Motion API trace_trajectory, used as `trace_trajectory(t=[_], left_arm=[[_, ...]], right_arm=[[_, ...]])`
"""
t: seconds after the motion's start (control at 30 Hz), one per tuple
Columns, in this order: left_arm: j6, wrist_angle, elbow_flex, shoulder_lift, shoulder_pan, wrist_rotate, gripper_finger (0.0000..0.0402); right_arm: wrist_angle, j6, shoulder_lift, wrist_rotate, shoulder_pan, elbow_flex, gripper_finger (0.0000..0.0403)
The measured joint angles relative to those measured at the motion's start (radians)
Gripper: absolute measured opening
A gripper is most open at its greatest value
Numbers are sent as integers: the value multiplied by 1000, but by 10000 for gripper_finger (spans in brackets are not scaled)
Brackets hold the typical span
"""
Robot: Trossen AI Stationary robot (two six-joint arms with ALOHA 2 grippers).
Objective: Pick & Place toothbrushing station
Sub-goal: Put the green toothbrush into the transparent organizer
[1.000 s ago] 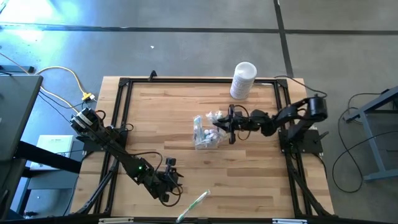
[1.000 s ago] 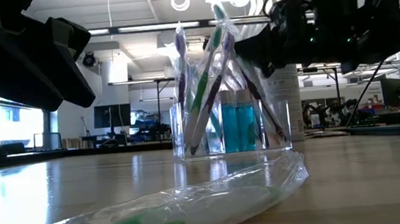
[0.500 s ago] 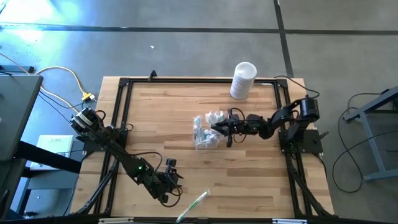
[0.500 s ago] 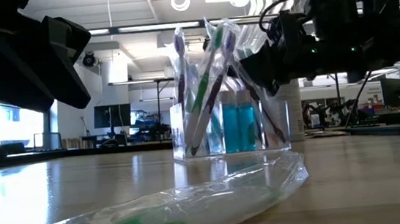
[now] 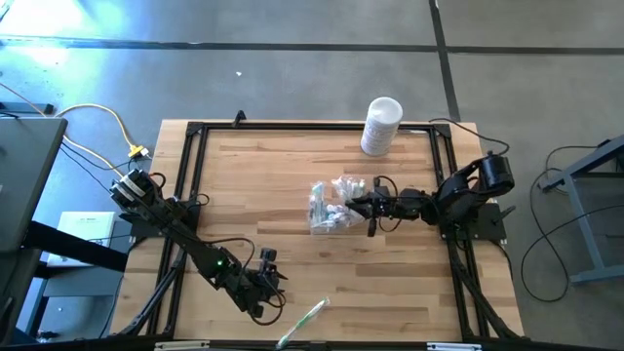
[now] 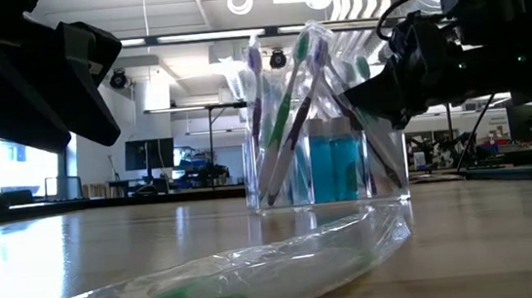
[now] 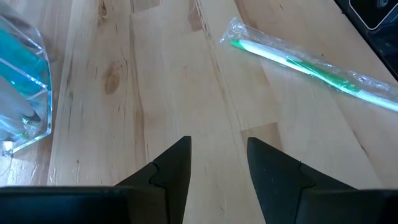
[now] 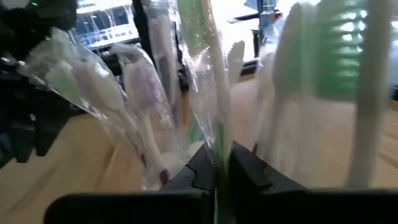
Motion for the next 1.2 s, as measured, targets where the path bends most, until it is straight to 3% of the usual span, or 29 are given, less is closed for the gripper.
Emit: trace_trajectory(t=[0.23, 0.63, 0.83, 1.03, 1.2], left_arm=[[34, 6, 0, 0, 0, 0, 150], [52, 7, 0, 0, 0, -2, 150], [35, 11, 0, 0, 0, -2, 150], [-238, 67, 1, 1, 0, 12, 150], [-258, 153, 1, 1, 0, 151, 150]], right_arm=[[-58, 19, -1, -59, 7, 0, 51], [-61, -6, -49, -95, 17, 0, 166], [-69, -112, -123, 20, 72, 1, 173], [-97, -174, -207, 59, 137, 1, 173], [-140, -175, -270, 57, 197, 1, 173]])
